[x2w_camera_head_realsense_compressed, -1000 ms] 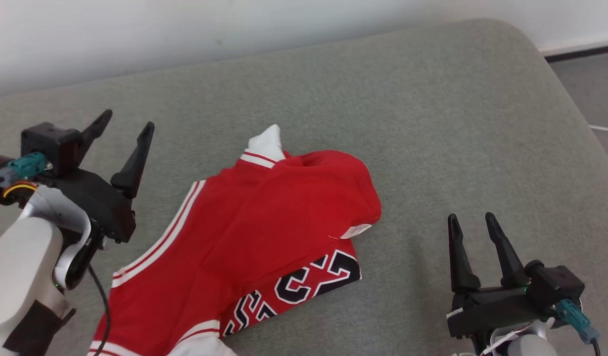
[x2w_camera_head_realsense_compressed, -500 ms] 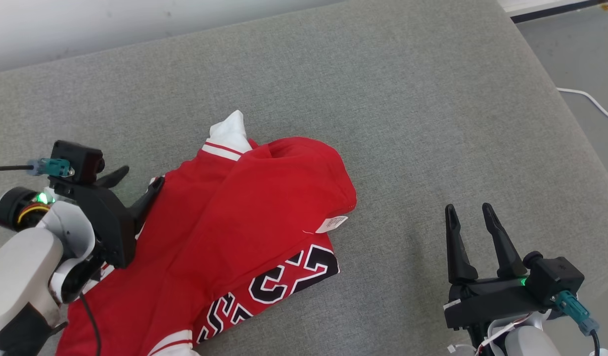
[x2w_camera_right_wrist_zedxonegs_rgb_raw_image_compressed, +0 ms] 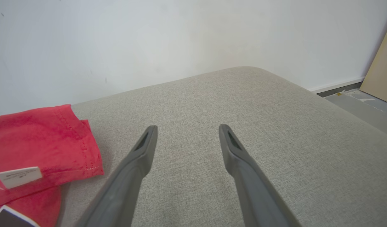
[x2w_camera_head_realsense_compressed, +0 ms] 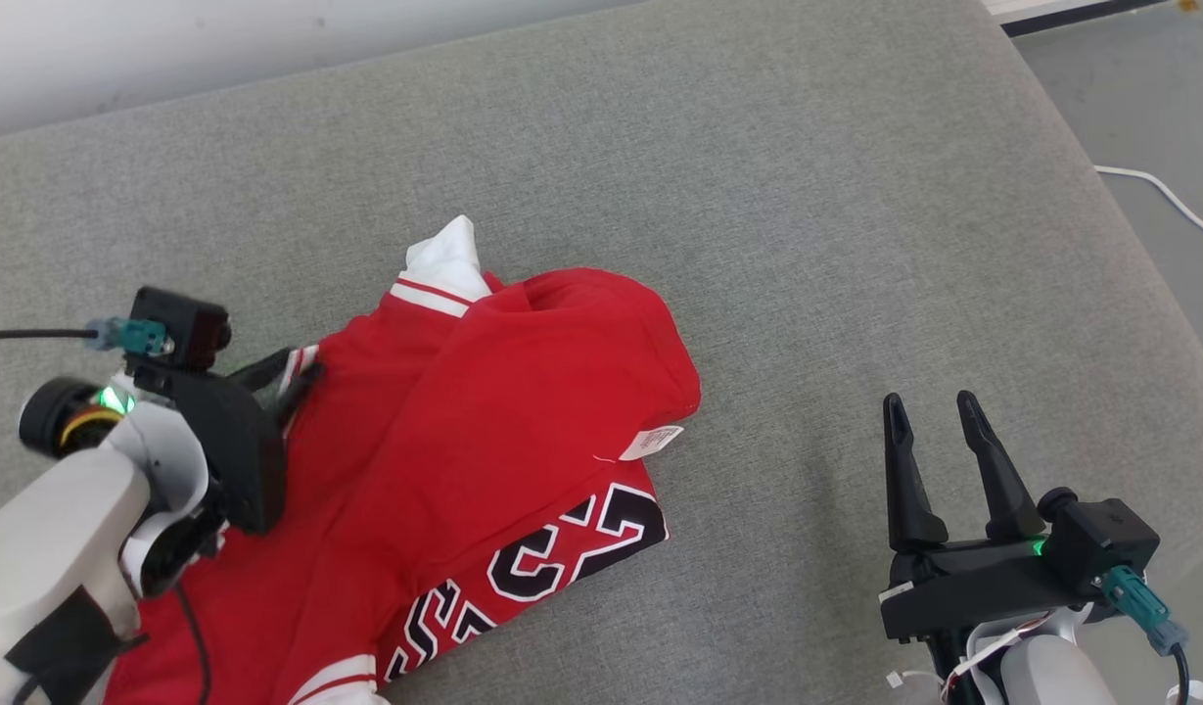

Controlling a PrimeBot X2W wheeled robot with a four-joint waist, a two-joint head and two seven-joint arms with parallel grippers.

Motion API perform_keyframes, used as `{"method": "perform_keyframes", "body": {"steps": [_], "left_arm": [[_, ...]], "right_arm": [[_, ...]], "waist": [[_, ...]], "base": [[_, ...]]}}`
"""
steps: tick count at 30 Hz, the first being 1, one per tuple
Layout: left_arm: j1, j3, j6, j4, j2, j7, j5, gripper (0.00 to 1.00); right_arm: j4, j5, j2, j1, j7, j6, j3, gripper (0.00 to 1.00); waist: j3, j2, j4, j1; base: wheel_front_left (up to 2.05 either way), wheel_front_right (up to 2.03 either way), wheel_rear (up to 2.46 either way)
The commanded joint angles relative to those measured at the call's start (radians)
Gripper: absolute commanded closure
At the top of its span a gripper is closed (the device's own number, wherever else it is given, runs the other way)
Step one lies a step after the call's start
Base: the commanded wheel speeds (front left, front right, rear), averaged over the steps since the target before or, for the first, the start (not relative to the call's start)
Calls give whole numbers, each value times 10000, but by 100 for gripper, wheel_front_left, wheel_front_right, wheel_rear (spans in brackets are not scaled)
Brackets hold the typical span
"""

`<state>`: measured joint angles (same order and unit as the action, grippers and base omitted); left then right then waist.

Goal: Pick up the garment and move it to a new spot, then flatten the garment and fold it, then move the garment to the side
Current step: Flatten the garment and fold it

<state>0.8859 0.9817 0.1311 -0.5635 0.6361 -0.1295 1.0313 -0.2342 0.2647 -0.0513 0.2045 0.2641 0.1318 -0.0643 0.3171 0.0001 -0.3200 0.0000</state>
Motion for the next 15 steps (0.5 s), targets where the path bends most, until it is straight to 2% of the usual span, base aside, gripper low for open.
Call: {"method": "perform_keyframes", "body": {"steps": [1, 10, 15], "left_arm": [[156, 67, -20, -52, 19, 201, -81, 100], [1505, -418, -49, -1442, 173, 3084, -706, 100], [1831, -688, -206, -2311, 214, 3705, -965, 100]], "right_arm": [[14, -11, 16, 49, 2, -23, 41, 0], [-52, -184, 15, 111, 2, -23, 209, 0], [-67, -234, 14, 113, 2, -23, 234, 0]], "waist": [[-9, -1, 57, 0], [-195, -1, 392, 0], [-253, -1, 445, 0]], "base": [[0, 0, 0], [0, 0, 0], [0, 0, 0]]}}
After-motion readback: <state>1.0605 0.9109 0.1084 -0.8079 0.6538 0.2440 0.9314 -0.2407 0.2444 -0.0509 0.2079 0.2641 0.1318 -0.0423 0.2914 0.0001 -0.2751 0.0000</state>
